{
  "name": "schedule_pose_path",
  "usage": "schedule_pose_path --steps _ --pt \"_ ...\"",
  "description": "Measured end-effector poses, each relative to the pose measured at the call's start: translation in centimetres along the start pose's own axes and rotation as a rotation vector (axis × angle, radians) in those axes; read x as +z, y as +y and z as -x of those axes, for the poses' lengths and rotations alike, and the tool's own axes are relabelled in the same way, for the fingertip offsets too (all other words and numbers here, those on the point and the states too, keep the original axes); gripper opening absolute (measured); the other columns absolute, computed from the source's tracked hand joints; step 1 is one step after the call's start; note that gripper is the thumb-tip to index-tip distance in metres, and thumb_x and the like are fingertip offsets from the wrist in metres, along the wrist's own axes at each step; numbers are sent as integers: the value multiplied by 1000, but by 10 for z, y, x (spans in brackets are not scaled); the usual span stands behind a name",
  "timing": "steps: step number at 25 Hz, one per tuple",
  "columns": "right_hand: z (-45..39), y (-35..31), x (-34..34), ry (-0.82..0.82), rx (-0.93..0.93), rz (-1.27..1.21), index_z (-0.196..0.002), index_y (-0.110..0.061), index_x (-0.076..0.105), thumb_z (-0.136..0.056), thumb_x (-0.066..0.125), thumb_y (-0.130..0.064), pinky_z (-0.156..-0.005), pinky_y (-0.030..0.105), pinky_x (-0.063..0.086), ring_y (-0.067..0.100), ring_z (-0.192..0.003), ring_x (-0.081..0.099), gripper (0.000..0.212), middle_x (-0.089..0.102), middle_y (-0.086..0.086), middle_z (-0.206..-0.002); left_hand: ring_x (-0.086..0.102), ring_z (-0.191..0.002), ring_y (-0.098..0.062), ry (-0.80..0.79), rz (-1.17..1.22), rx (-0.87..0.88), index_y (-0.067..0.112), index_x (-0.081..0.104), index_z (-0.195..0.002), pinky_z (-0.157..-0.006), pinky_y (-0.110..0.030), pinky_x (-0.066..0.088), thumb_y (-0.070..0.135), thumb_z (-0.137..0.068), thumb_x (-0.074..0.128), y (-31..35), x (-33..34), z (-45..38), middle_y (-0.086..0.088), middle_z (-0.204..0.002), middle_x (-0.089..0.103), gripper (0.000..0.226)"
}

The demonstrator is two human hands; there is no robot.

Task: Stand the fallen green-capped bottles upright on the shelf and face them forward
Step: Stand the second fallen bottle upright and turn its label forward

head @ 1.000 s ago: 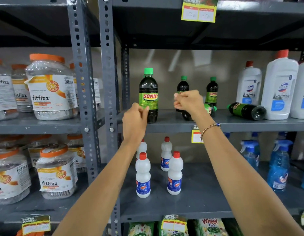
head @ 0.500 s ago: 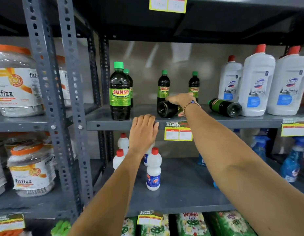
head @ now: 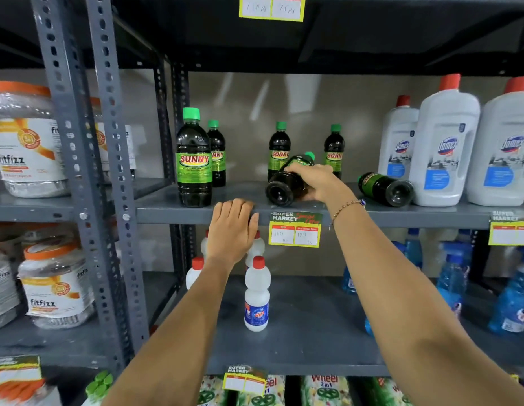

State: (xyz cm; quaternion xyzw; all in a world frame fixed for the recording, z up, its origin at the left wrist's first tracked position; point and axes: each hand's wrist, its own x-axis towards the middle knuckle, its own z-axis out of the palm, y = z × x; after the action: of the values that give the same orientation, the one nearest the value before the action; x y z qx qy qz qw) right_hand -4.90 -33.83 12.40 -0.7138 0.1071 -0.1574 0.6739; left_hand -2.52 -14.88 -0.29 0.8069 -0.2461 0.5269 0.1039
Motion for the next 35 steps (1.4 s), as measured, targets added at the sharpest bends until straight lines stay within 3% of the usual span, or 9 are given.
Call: schedule_pose_path --steps 3,7,13,17,20,24,27,32,35 --pt "-7 1 -1 -95 -136 21 -143 -5 11 -80 72 -13 -96 46 50 21 -108 62 88 63 8 -118 52 -85 -27 1 -21 -18 10 57 -104 -84 -37 36 32 -98 33 1 1 0 -6 -98 61 34" --pt "-12 -2 -4 -107 -231 79 -140 -11 1 -78 71 1 -112 39 31 24 -130 41 94 41 10 -138 54 -88 -27 -7 -38 -10 10 58 -107 -86 -37 35 32 -98 32 2 1 0 -6 -101 62 35" --pt "-19 20 -5 -144 -316 43 -141 -1 22 -87 57 7 -101 29 40 24 -127 48 65 48 18 -140 56 -93 -27 -16 -35 -20 10 59 -110 -89 -38 36 34 -98 30 3 0 0 -6 -104 63 40" --pt "-24 25 -19 -279 -248 41 -146 -6 22 -92 51 4 -114 40 32 23 -133 43 62 47 12 -143 57 -92 -27 17 -33 -13 10 60 -108 -89 -37 34 33 -97 32 1 3 0 -6 -103 64 37" --pt "-27 30 -21 -321 -220 51 -146 -6 23 -88 58 3 -116 40 27 22 -133 43 69 47 10 -144 57 -90 -27 53 -30 -7 9 60 -107 -88 -37 34 32 -96 33 2 5 1 -7 -102 64 37" --pt "-25 30 -18 -250 -203 196 -141 -5 27 -74 71 9 -97 33 44 23 -120 53 81 56 11 -131 56 -89 -28 29 -40 -14 8 60 -107 -87 -38 35 32 -96 33 1 4 -1 -8 -100 64 38" --pt "-27 34 -19 -186 -226 321 -133 -5 33 -66 82 -2 -99 37 45 22 -114 55 84 58 9 -122 56 -90 -28 17 -35 -11 7 60 -107 -87 -39 36 31 -96 33 4 1 0 -8 -100 64 38" --pt "-27 31 -20 -246 -230 237 -122 -5 54 -71 73 7 -103 37 43 26 -115 59 56 65 14 -119 57 -92 -27 -8 11 -27 8 61 -108 -89 -39 39 32 -97 32 4 -4 1 -7 -102 65 39" --pt "-23 31 -19 -231 -276 269 -110 -9 59 -70 77 4 -85 28 50 19 -99 63 46 69 8 -108 57 -93 -27 -11 10 -30 9 61 -107 -90 -38 38 33 -97 32 4 -5 0 -6 -102 64 40"
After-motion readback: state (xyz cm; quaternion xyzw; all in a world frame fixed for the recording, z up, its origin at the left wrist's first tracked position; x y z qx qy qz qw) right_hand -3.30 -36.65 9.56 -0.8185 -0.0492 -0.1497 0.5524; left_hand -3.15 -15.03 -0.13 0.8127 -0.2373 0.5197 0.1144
